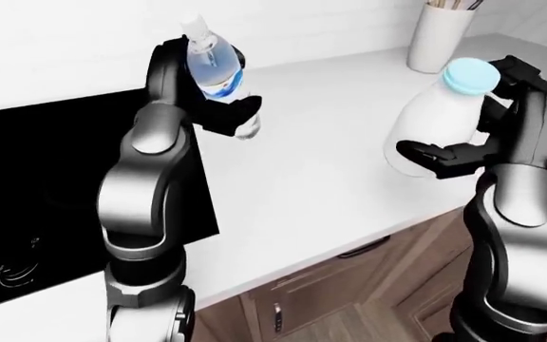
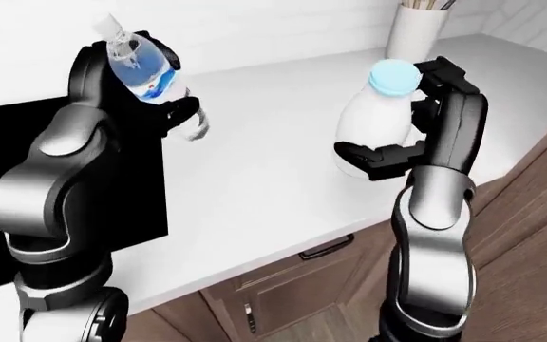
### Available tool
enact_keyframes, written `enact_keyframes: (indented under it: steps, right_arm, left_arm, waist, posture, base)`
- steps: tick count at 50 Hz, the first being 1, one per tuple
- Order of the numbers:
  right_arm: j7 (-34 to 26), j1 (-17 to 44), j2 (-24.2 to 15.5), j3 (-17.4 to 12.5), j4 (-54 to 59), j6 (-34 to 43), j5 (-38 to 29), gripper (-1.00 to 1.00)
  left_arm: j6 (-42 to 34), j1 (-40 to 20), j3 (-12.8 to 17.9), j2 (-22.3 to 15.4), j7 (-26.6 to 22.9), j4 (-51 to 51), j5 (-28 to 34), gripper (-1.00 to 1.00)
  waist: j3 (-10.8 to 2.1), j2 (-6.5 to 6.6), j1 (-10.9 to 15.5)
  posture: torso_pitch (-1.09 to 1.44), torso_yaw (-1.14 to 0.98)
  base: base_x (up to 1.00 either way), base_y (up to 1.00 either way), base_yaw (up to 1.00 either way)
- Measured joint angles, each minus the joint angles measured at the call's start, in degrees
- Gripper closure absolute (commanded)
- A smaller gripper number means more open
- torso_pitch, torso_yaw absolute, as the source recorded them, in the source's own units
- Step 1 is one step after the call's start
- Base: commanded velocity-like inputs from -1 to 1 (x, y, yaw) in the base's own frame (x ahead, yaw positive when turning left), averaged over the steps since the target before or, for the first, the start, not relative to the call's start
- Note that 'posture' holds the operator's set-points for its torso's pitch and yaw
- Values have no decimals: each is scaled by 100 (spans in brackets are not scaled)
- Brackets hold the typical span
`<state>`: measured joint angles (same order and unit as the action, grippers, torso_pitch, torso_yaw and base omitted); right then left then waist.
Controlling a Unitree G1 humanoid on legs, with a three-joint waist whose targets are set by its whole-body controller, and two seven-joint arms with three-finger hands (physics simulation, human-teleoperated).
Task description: Move the drinks to the dining counter.
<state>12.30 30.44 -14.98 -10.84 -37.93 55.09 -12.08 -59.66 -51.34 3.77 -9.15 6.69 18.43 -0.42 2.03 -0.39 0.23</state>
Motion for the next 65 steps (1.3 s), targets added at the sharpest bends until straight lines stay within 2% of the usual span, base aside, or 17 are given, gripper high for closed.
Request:
enact_keyframes:
  steps: [7,16,20,21,25,30,35,36,38,39,42,45,49,54,57,63,65]
  right_arm:
    - [-297,17,90,105,-272,312,-282,100]
    - [-474,-41,167,101,-269,377,-499,100]
    - [-511,-12,201,126,-296,246,-546,100]
    - [-525,-21,250,174,-292,229,-551,100]
    - [-631,-32,288,283,-171,260,-494,100]
    - [-636,47,265,186,-311,253,-572,100]
    - [-647,102,252,169,-410,263,-607,100]
    - [-648,108,255,168,-422,273,-612,100]
    - [-652,86,256,164,-400,282,-615,100]
    - [-657,-26,253,141,-402,273,-620,100]
    - [-712,-208,320,132,-333,379,-624,100]
    - [-764,-57,329,186,-306,273,-584,100]
    - [-830,-127,357,270,-413,39,-545,100]
    - [-893,-104,385,284,-431,60,-597,100]
    - [-969,-154,417,414,-449,105,-598,100]
    - [-1074,-98,432,466,-447,67,-654,100]
    - [-1110,-79,409,478,-499,46,-703,100]
  left_arm:
    - [-384,16,27,-21,-192,493,41,100]
    - [-424,128,-51,84,-235,456,66,100]
    - [-382,168,15,67,-217,451,67,100]
    - [-378,201,58,35,-206,452,75,100]
    - [-470,203,170,6,-125,320,146,100]
    - [-379,76,94,14,-122,526,83,100]
    - [-454,25,80,7,-130,530,41,100]
    - [-472,8,80,4,-128,543,39,100]
    - [-482,-18,64,17,-124,576,34,100]
    - [-459,69,18,79,-129,606,23,100]
    - [-611,259,-124,115,-198,452,-60,100]
    - [-613,140,-76,82,-197,475,-49,100]
    - [-638,83,-42,127,-137,1086,43,100]
    - [-719,50,-106,133,-207,1235,8,100]
    - [-893,129,-41,111,-215,1228,52,100]
    - [-1065,116,-37,79,-226,1326,141,100]
    - [-1149,102,-60,112,-246,1463,174,100]
  waist:
    - [-136,71,7]
    - [-99,31,98]
    - [-62,299,186]
    - [-39,255,238]
    - [-143,410,288]
    - [-192,289,168]
    - [-24,218,73]
    - [24,145,71]
    - [156,-298,68]
    - [312,-314,-46]
    - [183,-308,166]
    - [107,-94,544]
    - [154,205,366]
    - [-19,551,355]
    - [-7,263,335]
    - [240,-388,210]
    - [194,-563,135]
  posture:
    - [0,0]
    - [0,0]
    - [0,0]
    - [0,0]
    - [0,0]
    - [0,0]
    - [0,0]
    - [0,0]
    - [0,0]
    - [0,0]
    - [0,0]
    - [0,0]
    - [0,0]
    - [0,0]
    - [0,0]
    - [0,0]
    - [0,0]
  base:
    - [-33,0,0]
    - [-74,0,0]
    - [-79,0,0]
    - [-79,0,0]
    - [-79,0,0]
    - [-80,0,0]
    - [-92,0,0]
    - [-40,0,0]
    - [-1,0,0]
    - [0,0,32]
    - [0,0,89]
    - [0,0,100]
    - [0,0,100]
    - [0,0,100]
    - [0,0,100]
    - [0,0,100]
    - [0,0,100]
